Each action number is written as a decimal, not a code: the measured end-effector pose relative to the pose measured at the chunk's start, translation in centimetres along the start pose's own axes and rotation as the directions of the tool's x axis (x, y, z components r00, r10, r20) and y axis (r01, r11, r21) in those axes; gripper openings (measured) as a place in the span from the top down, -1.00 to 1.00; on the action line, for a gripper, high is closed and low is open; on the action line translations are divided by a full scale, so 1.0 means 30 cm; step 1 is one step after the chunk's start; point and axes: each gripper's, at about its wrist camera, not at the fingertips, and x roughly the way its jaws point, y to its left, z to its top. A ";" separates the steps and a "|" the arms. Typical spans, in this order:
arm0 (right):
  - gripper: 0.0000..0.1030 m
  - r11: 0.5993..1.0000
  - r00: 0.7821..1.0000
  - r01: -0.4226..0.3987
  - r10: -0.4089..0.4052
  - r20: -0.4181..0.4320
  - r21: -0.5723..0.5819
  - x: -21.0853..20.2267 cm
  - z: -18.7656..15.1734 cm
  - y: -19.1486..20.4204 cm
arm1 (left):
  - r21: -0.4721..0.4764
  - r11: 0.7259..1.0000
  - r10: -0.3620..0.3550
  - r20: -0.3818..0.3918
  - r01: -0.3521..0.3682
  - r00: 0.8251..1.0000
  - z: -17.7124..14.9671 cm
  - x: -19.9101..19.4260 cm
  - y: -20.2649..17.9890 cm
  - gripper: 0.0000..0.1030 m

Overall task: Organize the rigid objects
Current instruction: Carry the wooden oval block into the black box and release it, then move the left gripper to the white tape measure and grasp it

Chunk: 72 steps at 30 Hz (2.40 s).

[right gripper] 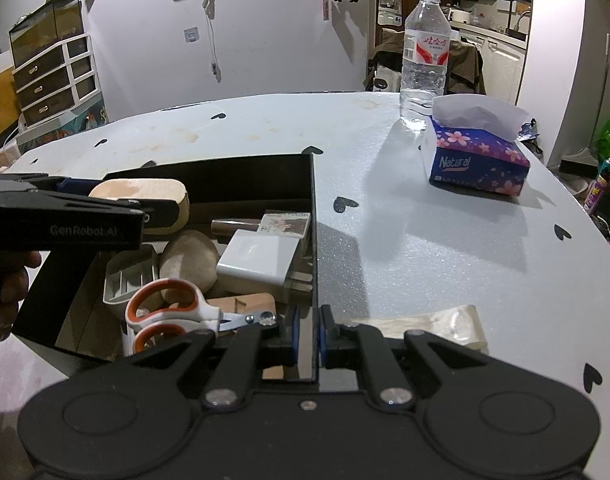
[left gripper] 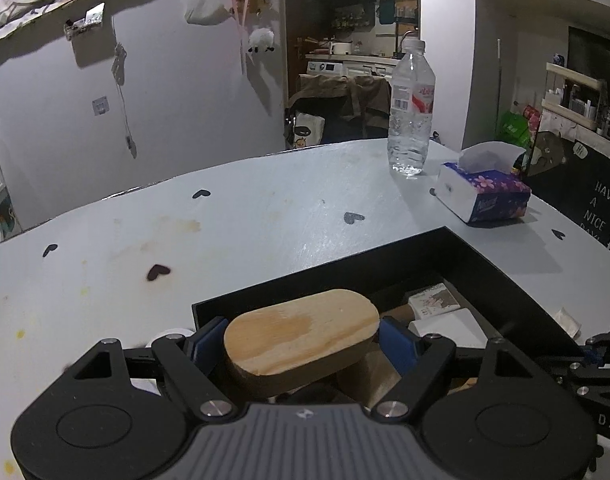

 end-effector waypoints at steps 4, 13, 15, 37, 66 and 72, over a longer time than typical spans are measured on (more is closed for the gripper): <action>0.80 1.000 1.000 0.000 0.000 0.000 -0.001 0.000 0.000 0.000 | -0.003 1.000 -0.006 -0.005 0.006 1.000 0.002 0.002 0.000 -0.60; 0.80 1.000 1.000 0.000 0.000 0.000 0.000 0.000 0.000 0.000 | -0.012 0.999 -0.031 -0.004 0.031 1.000 0.004 0.001 0.005 -0.70; 0.80 1.000 1.000 0.000 0.000 0.000 0.000 0.000 0.000 0.000 | -0.010 0.999 -0.030 -0.004 0.030 1.000 0.004 0.001 0.003 -0.70; 0.80 1.000 1.000 0.003 -0.003 0.000 -0.002 0.000 0.000 -0.003 | -0.126 0.990 -0.042 0.172 0.064 0.984 0.043 -0.240 0.108 -0.88; 0.81 1.000 1.000 0.013 -0.013 -0.005 -0.005 -0.001 0.002 0.000 | -0.031 0.999 -0.026 -0.022 0.025 0.999 -0.217 -0.069 0.364 -0.56; 0.81 1.000 1.000 0.013 -0.013 -0.007 -0.007 0.000 0.003 0.001 | 0.061 0.998 -0.021 -0.038 0.023 0.999 -0.187 0.026 0.364 -0.59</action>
